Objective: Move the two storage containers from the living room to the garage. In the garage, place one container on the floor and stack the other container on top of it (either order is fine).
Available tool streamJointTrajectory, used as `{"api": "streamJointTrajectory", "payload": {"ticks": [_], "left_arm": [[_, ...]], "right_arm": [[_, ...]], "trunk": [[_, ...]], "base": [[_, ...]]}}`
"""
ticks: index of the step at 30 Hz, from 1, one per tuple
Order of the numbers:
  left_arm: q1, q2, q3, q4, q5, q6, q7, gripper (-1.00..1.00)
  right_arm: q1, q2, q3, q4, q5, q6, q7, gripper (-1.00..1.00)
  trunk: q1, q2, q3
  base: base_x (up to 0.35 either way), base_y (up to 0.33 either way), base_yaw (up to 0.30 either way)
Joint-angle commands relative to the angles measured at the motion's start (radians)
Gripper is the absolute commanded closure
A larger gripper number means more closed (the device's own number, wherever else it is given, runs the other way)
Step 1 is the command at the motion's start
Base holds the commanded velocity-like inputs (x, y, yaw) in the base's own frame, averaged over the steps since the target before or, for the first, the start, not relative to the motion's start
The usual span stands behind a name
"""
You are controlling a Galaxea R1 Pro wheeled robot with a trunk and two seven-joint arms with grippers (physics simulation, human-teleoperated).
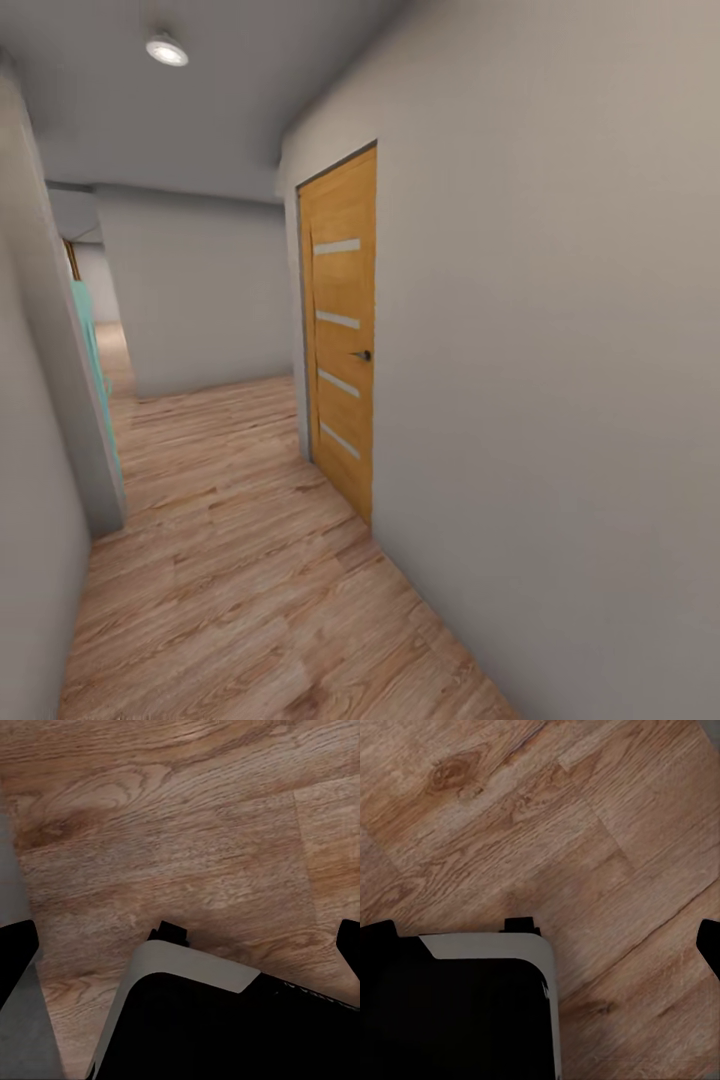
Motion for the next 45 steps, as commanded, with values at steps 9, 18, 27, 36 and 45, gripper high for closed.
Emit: {"api": "streamJointTrajectory", "payload": {"ticks": [9,18,27,36,45], "left_arm": [[-0.001,0.001,0.007,0.001,0.000,-0.003,0.001,-1.00],[-0.001,0.001,0.008,0.001,0.000,-0.003,0.001,-1.00],[-0.001,0.000,0.009,0.001,0.002,-0.002,0.001,-1.00],[-0.001,0.000,0.009,0.001,0.000,-0.002,0.001,-1.00],[-0.001,0.000,0.009,0.001,0.000,-0.002,0.001,-1.00]], "right_arm": [[-0.001,0.001,0.008,0.003,-0.007,-0.007,-0.001,-1.00],[-0.001,-0.001,0.008,0.003,-0.007,-0.010,-0.001,-1.00],[-0.001,-0.007,0.014,0.003,-0.006,-0.008,0.000,-1.00],[-0.001,-0.008,0.015,0.003,-0.004,-0.008,0.001,-1.00],[-0.001,-0.003,0.016,0.003,-0.005,-0.010,-0.003,-1.00]], "trunk": [[0.001,-0.001,0.001],[0.001,-0.001,0.001],[0.001,-0.001,0.000],[0.001,-0.001,-0.007],[0.001,-0.001,-0.009]], "base": [[0.225,0.000,0.269],[0.316,0.000,0.181],[0.321,0.000,0.080],[0.321,0.000,0.205],[0.321,0.000,0.028]]}}
